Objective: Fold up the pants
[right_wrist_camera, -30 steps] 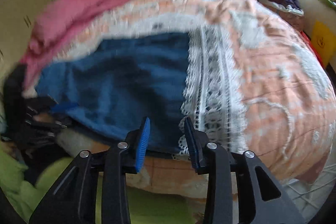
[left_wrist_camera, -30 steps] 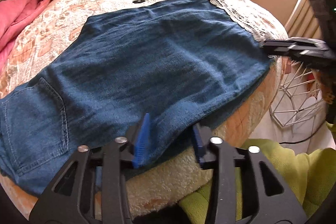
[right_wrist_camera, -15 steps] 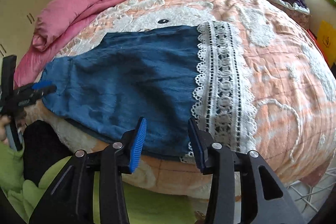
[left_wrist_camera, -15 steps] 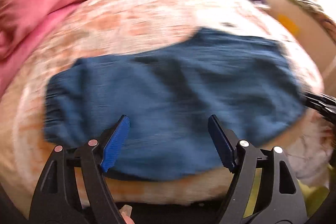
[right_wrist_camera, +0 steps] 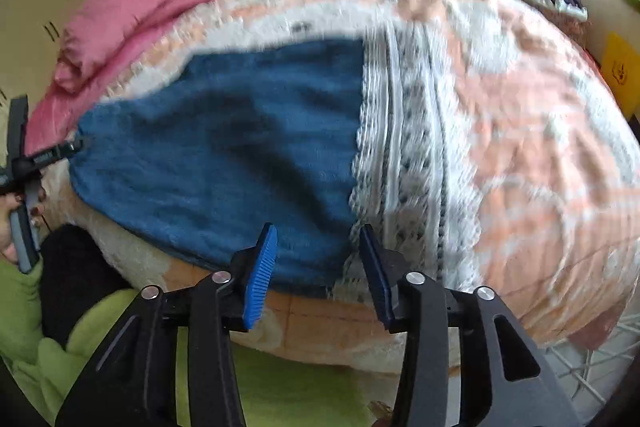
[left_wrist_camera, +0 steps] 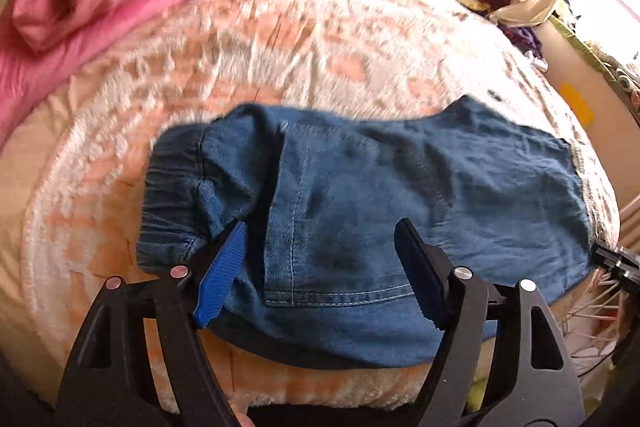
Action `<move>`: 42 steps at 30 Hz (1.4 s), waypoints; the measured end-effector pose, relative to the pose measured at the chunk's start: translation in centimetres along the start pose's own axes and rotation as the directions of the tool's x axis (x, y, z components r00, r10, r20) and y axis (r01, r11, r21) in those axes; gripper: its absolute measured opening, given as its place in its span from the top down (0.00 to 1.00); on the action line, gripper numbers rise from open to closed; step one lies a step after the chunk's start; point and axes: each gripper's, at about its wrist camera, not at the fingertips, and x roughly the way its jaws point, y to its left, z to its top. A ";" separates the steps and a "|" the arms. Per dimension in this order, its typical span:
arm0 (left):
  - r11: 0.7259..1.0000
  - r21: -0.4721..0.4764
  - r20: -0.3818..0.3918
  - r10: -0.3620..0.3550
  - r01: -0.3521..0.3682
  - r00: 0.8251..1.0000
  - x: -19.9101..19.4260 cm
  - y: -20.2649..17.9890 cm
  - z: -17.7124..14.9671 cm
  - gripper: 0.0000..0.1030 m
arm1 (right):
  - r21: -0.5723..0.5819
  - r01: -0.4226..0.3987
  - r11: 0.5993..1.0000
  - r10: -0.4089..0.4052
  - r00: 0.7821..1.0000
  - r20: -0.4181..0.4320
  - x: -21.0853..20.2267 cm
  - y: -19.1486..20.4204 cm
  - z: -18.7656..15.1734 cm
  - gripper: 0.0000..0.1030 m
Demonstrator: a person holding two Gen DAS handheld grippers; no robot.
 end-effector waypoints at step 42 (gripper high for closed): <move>0.970 0.228 -0.068 -0.068 0.082 0.995 12.1 -14.8 9.6 0.94 | -0.081 -0.082 0.993 0.092 0.988 0.127 4.9 -7.7 15.0 0.81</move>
